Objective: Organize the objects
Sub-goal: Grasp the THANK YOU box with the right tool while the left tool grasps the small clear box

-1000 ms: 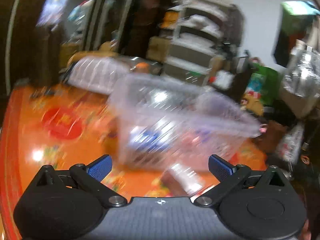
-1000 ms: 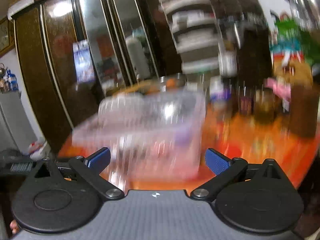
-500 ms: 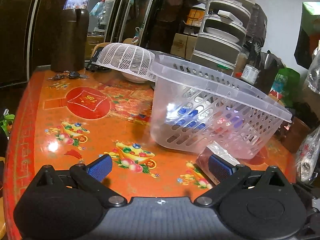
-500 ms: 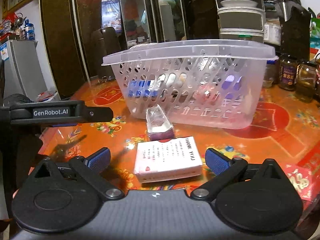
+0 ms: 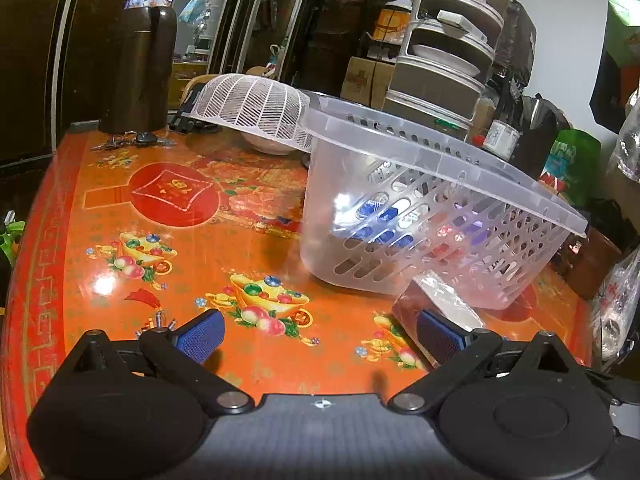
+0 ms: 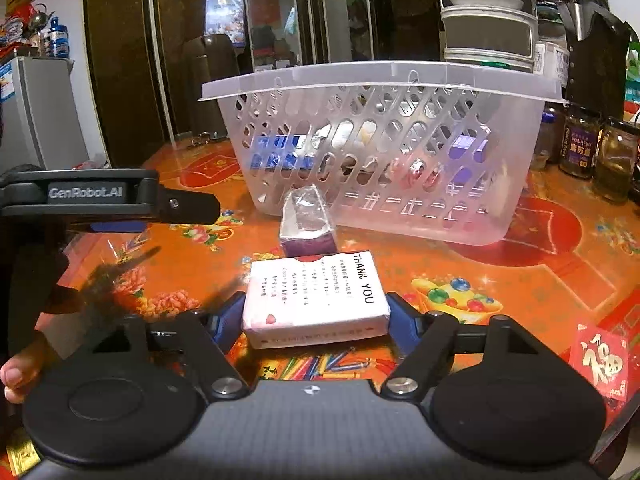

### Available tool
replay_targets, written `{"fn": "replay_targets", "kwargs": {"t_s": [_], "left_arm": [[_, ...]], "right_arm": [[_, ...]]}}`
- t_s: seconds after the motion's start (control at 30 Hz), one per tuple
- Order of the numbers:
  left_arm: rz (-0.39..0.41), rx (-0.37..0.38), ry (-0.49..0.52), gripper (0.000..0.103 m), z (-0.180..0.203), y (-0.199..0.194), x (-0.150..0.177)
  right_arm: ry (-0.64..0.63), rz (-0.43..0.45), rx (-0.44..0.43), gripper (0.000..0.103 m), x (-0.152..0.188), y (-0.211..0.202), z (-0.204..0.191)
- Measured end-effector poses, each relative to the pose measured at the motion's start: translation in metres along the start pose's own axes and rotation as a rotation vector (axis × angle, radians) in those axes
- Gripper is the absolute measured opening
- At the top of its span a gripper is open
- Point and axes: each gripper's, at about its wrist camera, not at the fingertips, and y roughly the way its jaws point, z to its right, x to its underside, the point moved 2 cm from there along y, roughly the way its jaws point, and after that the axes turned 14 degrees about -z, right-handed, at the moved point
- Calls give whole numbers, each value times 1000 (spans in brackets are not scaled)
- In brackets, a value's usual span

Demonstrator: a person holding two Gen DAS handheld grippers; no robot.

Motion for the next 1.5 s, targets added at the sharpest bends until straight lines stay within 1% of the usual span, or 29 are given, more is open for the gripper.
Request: {"fn": "replay_targets", "kwargs": {"t_s": [0.1,0.17,0.27,0.37,0.47,0.53,0.6,0.7,0.8,0.83,0.93,0.97,1.03,1.1,1.13,1.17,1.23,1.33,1.4,1.43,1.5], "left_arm": [[-11,-2,9,103,2,2,1],[-17,1,20,103,4,3,1],[-35,11,42,103,10,7,3],[-74,41,62,103,21,10,6],[-120,34,100,102,44,13,9],[-136,26,123,102,61,14,10],[-142,9,124,102,74,15,8],[-123,-12,98,100,88,20,-3],[-121,-56,67,100,97,32,-11],[-124,-76,64,97,100,37,-12],[-140,-167,59,90,106,52,-14],[-144,-177,53,85,108,54,-14],[-146,-190,53,80,108,59,-14],[-139,-221,77,70,111,57,-11],[-136,-231,86,53,111,55,-10],[-135,-222,86,40,109,51,-9],[-126,-169,74,41,102,41,-8],[-75,-166,85,41,89,19,-1],[-47,-128,100,41,77,1,6],[-18,-113,107,41,70,-12,11],[59,-111,119,41,57,-33,22]], "right_arm": [[19,28,-5,75,8,-9,4],[50,65,-18,75,15,-24,12],[91,105,-5,75,21,-45,27],[116,118,20,75,31,-60,43],[161,121,25,75,41,-68,61],[189,130,25,75,47,-72,70],[205,138,21,75,50,-74,76],[216,152,8,75,56,-78,80],[220,161,-9,75,60,-82,82],[220,163,-13,75,62,-83,81],[223,172,-22,75,67,-90,82],[224,176,-22,75,69,-93,82],[227,181,-20,75,72,-98,81],[228,188,-19,75,74,-103,79],[227,191,-18,75,75,-105,77],[225,196,-17,75,76,-108,75],[215,204,-15,75,77,-113,69],[196,210,-14,75,77,-115,60],[186,203,-11,75,78,-114,54],[176,200,-11,75,79,-113,49],[160,193,-10,75,79,-112,41]]}}
